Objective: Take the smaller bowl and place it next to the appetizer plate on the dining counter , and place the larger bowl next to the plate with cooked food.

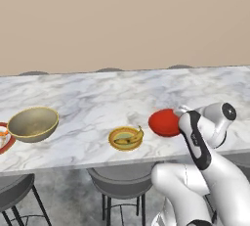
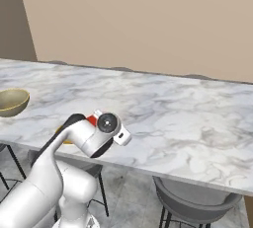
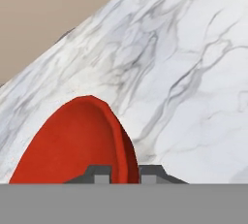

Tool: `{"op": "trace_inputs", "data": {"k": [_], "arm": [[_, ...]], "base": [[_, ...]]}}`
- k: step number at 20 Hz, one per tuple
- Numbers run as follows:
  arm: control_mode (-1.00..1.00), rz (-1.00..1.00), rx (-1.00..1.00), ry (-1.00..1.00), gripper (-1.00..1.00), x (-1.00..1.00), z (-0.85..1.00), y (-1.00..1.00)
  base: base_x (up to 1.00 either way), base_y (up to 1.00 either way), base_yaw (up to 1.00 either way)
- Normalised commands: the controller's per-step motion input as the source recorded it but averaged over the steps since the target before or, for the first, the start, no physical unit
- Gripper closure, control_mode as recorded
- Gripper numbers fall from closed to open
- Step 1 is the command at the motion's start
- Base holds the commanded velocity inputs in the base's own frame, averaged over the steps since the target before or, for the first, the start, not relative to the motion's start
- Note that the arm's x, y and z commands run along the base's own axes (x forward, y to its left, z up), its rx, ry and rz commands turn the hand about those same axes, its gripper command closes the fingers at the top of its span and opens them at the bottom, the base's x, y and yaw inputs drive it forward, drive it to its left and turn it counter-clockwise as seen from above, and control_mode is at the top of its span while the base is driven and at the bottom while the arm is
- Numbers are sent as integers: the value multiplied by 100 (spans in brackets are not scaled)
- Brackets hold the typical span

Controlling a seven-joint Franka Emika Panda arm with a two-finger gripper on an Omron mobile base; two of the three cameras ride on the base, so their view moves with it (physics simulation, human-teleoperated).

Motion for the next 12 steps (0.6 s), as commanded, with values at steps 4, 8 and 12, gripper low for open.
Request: {"op": "trace_inputs", "data": {"k": [4, 8, 12], "arm": [[-100, 0, 0, 3, 100, 0, -40, 0], [-100, 0, 0, 3, 100, 0, -52, 1], [-100, 0, 0, 0, 100, 0, -64, 11]], "base": [[0, 0, 0], [0, 0, 0], [0, 0, 0]]}}
